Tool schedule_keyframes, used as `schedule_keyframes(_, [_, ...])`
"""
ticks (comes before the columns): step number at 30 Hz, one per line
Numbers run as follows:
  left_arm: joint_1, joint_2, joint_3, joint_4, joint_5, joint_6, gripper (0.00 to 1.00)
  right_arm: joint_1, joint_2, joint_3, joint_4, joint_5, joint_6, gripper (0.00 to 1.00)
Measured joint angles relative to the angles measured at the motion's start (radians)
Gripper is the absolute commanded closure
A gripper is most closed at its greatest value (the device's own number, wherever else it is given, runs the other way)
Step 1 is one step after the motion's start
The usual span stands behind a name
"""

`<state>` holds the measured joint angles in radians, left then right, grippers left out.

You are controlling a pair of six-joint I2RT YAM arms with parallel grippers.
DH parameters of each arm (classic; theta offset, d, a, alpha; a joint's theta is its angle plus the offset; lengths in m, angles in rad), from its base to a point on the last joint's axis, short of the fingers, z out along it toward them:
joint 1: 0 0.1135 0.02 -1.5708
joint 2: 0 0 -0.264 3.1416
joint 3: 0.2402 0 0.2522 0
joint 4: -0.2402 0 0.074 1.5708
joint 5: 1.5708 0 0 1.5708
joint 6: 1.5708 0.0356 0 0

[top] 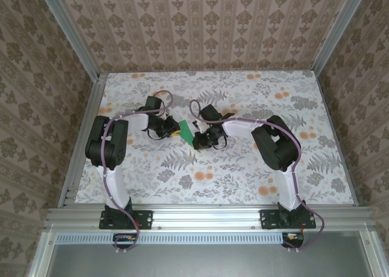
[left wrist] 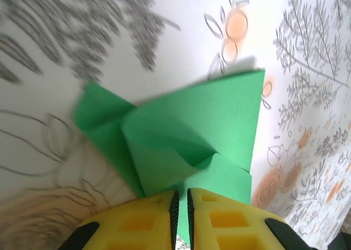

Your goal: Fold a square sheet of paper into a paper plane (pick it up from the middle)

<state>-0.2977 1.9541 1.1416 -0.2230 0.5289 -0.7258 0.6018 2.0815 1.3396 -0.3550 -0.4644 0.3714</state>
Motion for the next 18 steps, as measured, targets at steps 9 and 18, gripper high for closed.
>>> schedule_keyframes(9, [0.024, 0.028, 0.044, -0.043, 0.014, 0.024, 0.83, 0.000, 0.000, 0.000, 0.002, 0.004, -0.002, 0.90])
schedule_keyframes(18, [0.067, 0.042, 0.075, -0.062, 0.004, 0.048, 0.82, 0.000, 0.000, 0.000, 0.005, 0.009, -0.002, 0.90])
